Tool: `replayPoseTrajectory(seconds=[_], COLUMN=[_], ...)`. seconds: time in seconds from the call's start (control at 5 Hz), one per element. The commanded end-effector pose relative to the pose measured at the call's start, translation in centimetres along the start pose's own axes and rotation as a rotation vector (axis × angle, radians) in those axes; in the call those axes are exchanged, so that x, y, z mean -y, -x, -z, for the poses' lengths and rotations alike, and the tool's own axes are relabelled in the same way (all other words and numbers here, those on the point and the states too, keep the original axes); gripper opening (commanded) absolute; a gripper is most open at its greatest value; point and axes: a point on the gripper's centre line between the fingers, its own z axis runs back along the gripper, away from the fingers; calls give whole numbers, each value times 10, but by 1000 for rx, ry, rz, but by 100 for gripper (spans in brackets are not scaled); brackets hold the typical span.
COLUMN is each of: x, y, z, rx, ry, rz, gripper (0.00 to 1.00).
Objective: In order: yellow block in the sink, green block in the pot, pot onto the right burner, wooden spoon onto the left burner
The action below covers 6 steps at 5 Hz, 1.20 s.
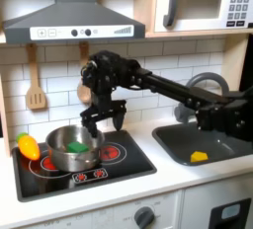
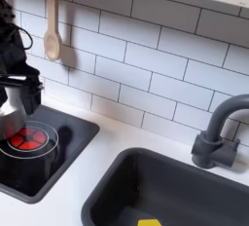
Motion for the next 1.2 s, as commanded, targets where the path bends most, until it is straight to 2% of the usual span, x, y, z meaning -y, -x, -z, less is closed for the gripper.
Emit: replayPoseTrajectory(seconds=[0.0, 0.4, 0.8, 1.0], x=[-11, -15, -22, -20], y=[2, 0, 9, 7], z=[10, 13, 30, 27], rx=[-54, -100, -140, -123], ry=[-49, -48, -61, -68], rz=[-2, 7, 15, 30], gripper=[100, 100, 100, 100])
